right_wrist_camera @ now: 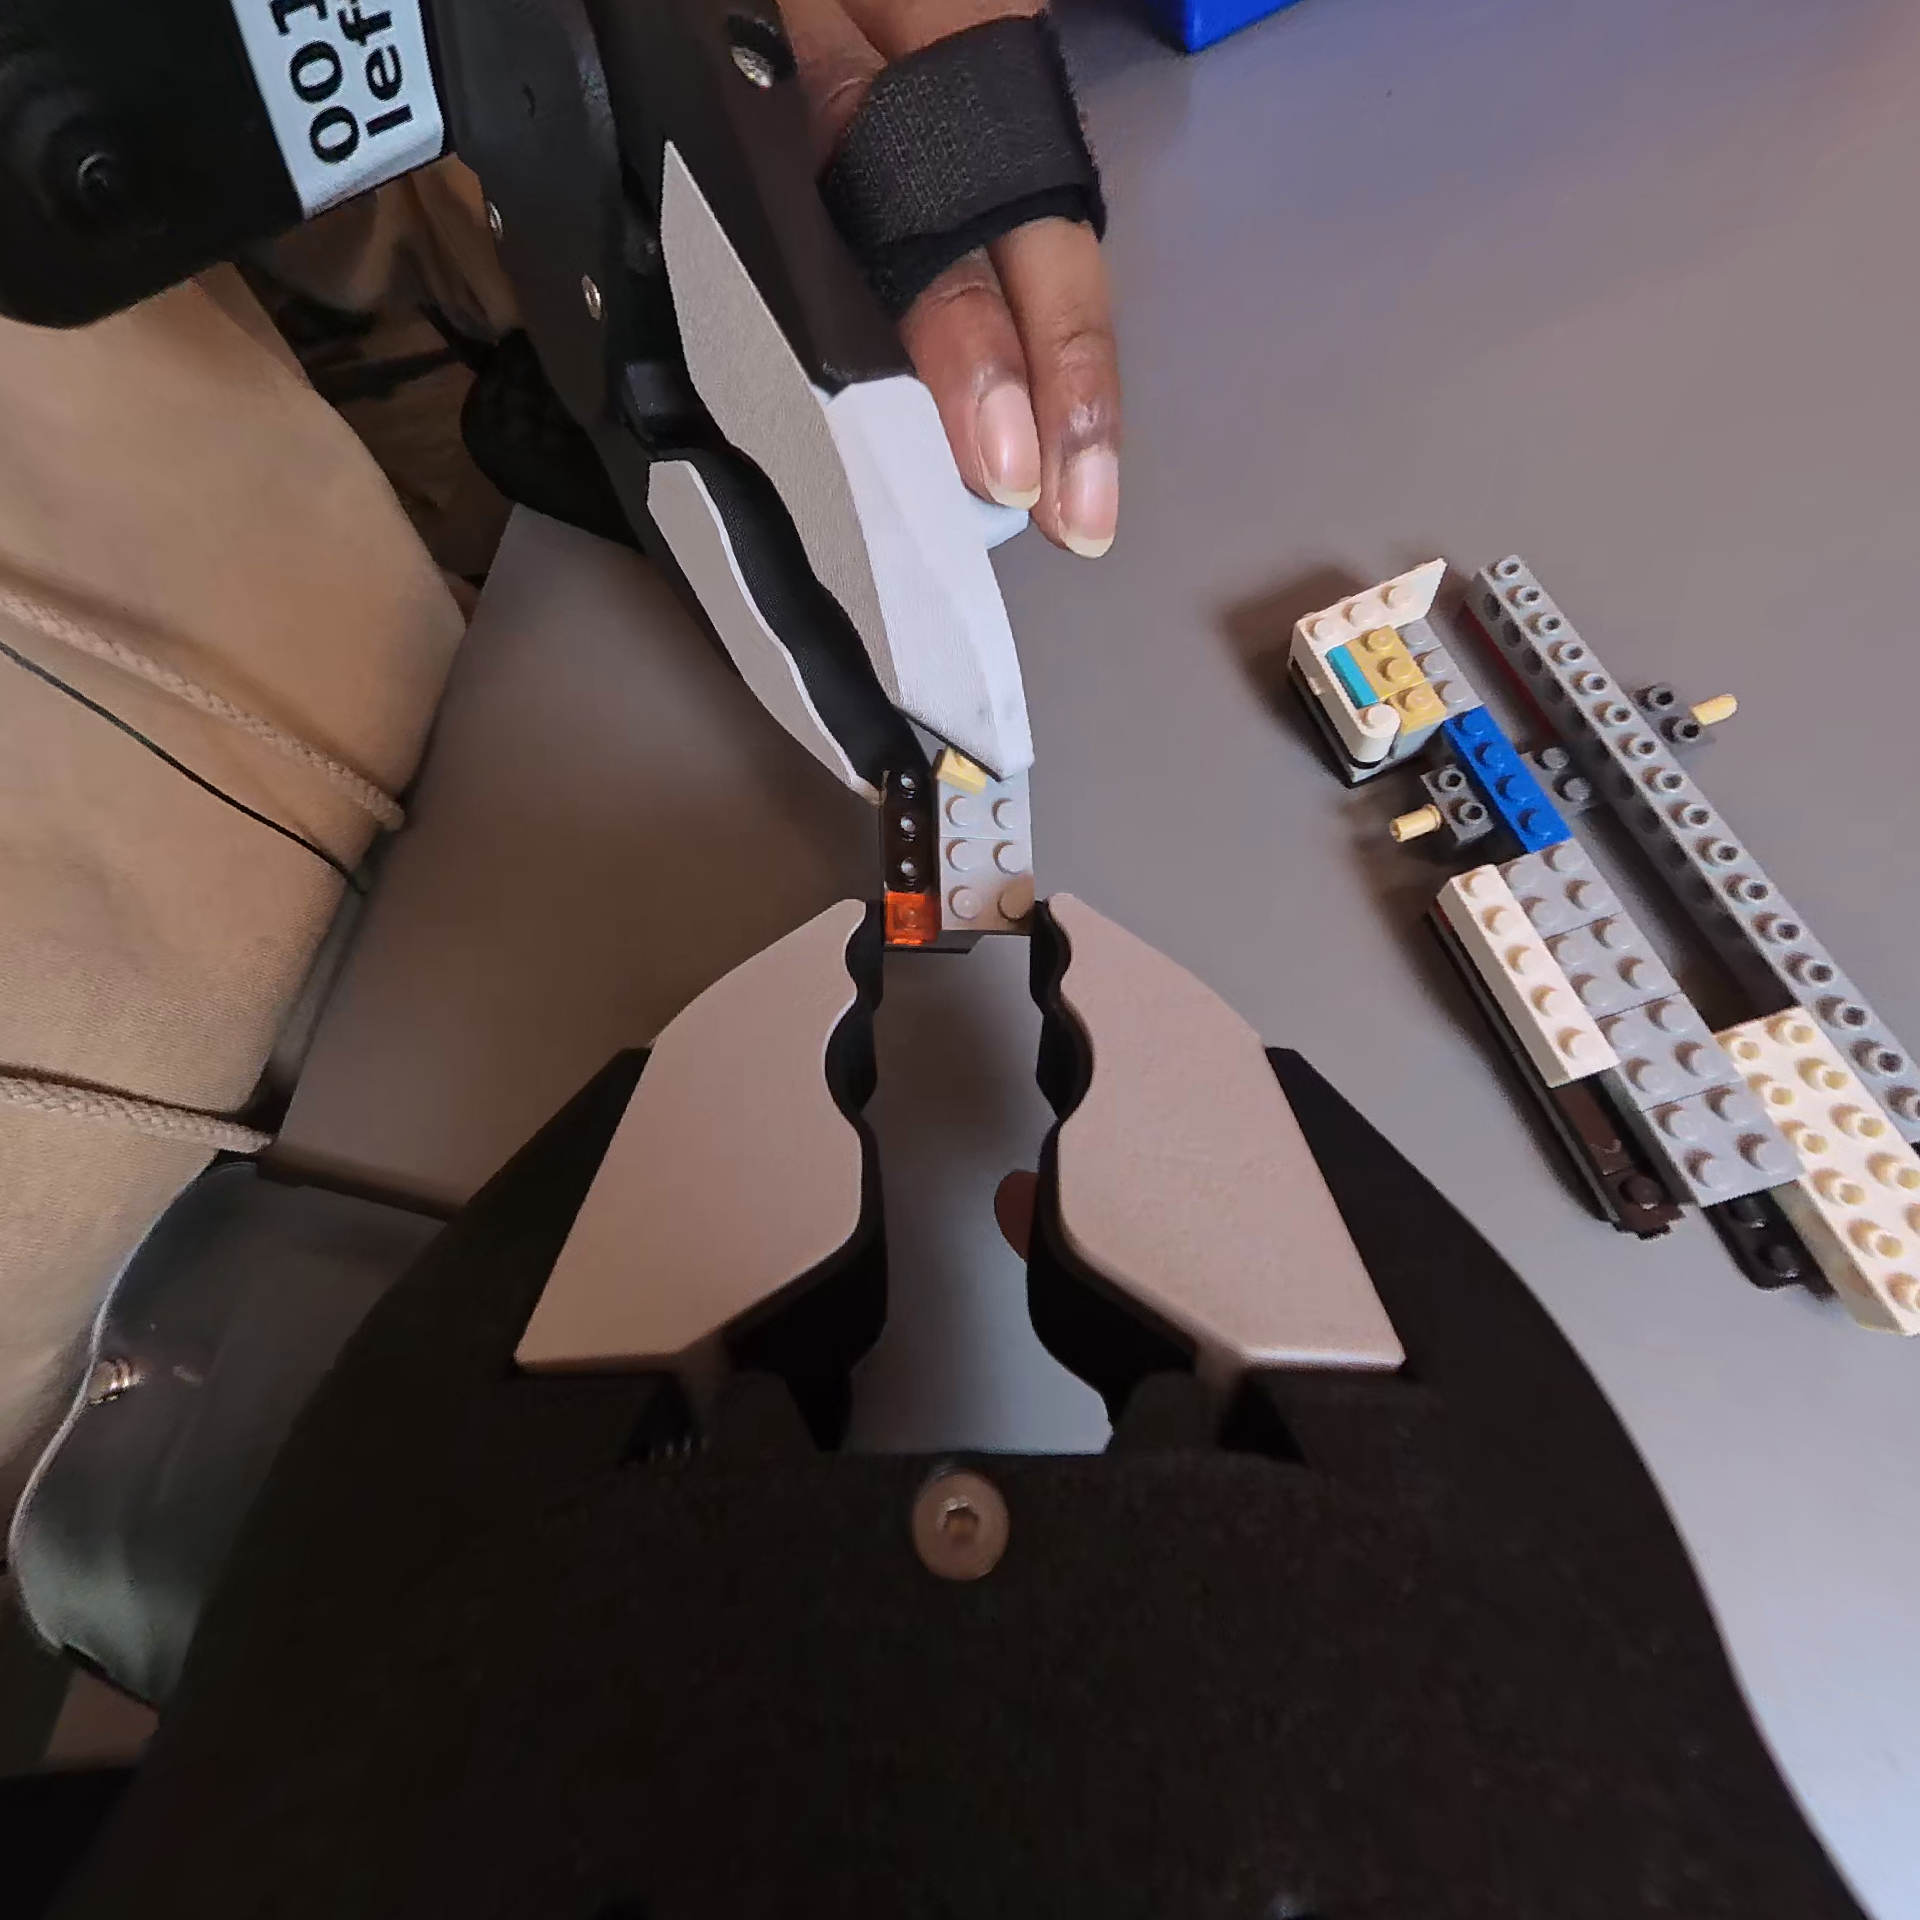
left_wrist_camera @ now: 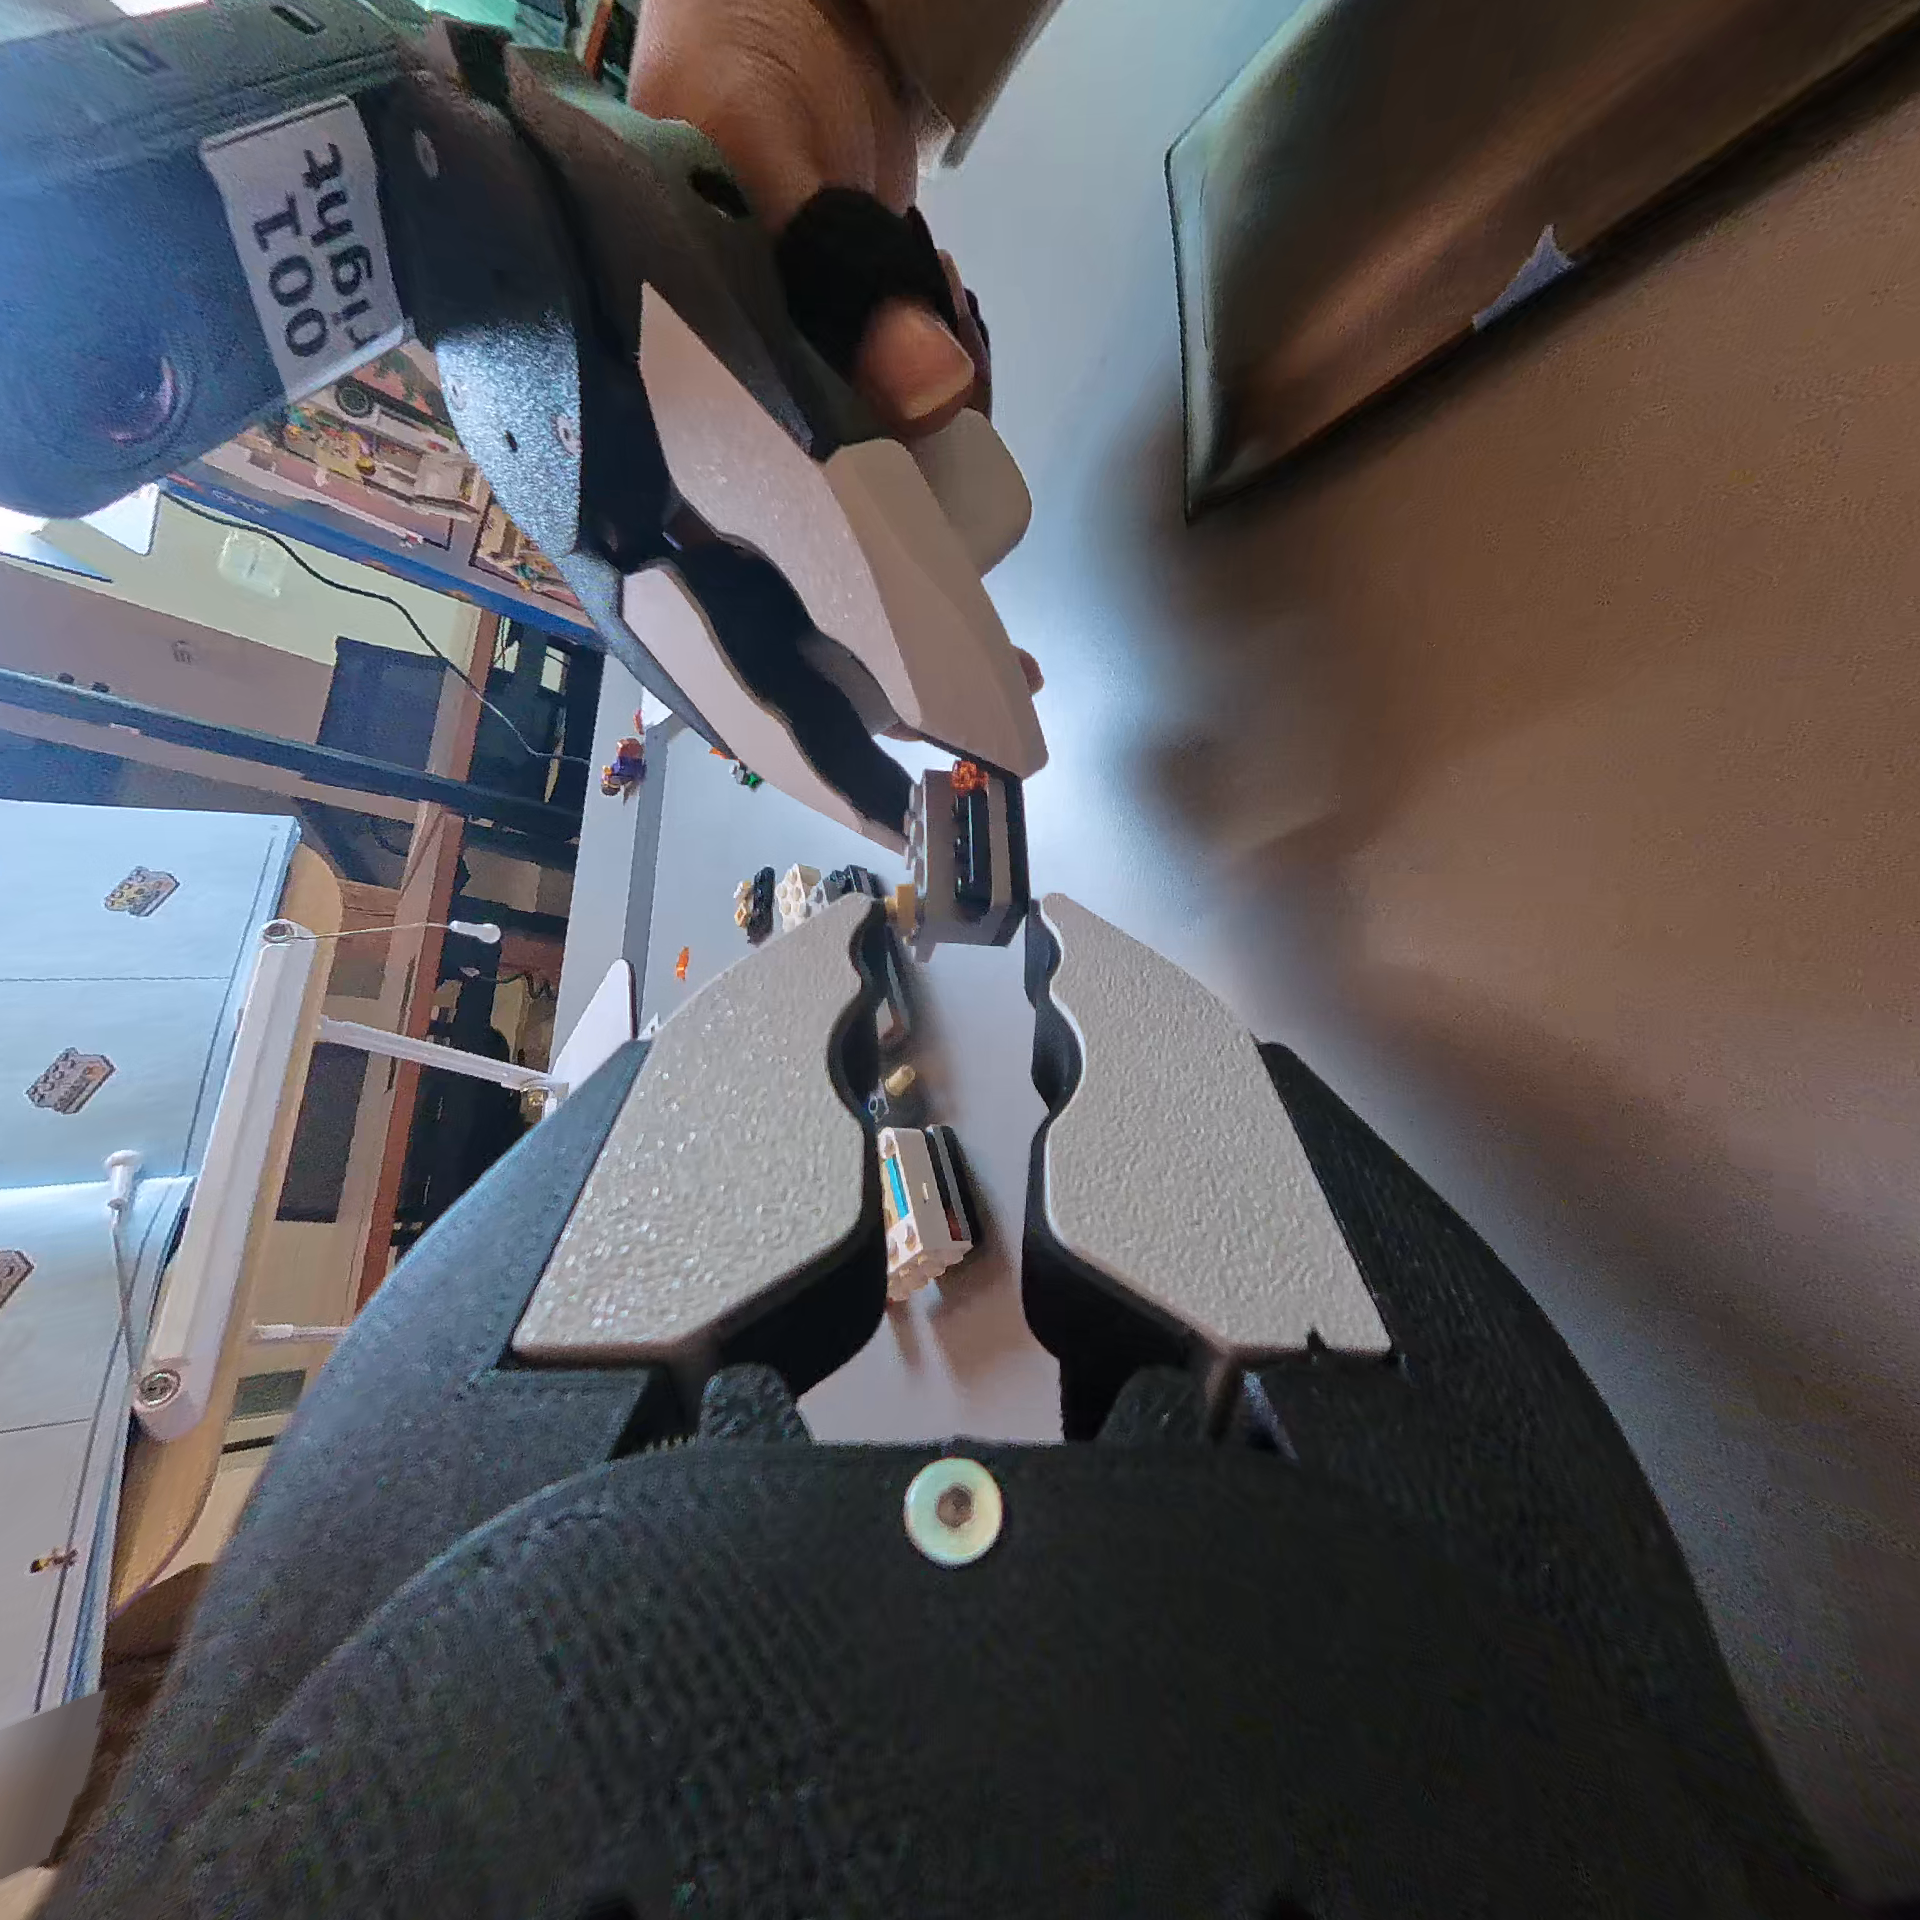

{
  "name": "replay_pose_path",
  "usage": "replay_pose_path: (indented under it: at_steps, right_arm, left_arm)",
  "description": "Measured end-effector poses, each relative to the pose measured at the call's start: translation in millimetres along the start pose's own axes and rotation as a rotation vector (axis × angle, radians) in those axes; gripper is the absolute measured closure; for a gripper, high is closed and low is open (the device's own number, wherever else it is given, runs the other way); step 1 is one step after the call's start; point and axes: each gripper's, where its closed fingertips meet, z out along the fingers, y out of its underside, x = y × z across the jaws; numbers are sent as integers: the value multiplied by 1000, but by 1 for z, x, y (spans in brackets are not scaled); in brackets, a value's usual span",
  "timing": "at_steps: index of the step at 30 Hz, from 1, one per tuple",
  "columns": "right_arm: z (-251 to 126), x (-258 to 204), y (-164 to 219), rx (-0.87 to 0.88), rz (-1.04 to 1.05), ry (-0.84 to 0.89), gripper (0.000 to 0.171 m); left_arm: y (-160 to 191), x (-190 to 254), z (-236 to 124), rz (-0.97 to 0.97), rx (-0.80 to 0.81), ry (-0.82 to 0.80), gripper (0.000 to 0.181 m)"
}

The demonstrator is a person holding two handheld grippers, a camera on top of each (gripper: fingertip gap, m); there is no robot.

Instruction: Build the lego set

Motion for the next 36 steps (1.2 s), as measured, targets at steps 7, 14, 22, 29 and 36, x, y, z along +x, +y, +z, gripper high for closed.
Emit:
replay_pose_path:
  at_steps: [7,14,22,29,36]
  right_arm:
    - [3,3,-3,-11,119,15,145]
    - [5,9,-6,27,221,25,145]
    - [3,10,-16,116,306,-18,144]
    - [4,7,-16,147,347,-82,144]
    - [2,7,-18,161,123,-13,141]
  left_arm:
    - [11,5,3,39,-99,24,156]
    - [21,5,4,-56,-152,61,156]
    - [22,0,1,-204,-137,92,156]
    - [20,2,-2,-273,-123,139,157]
    - [17,5,-3,-336,-85,191,157]
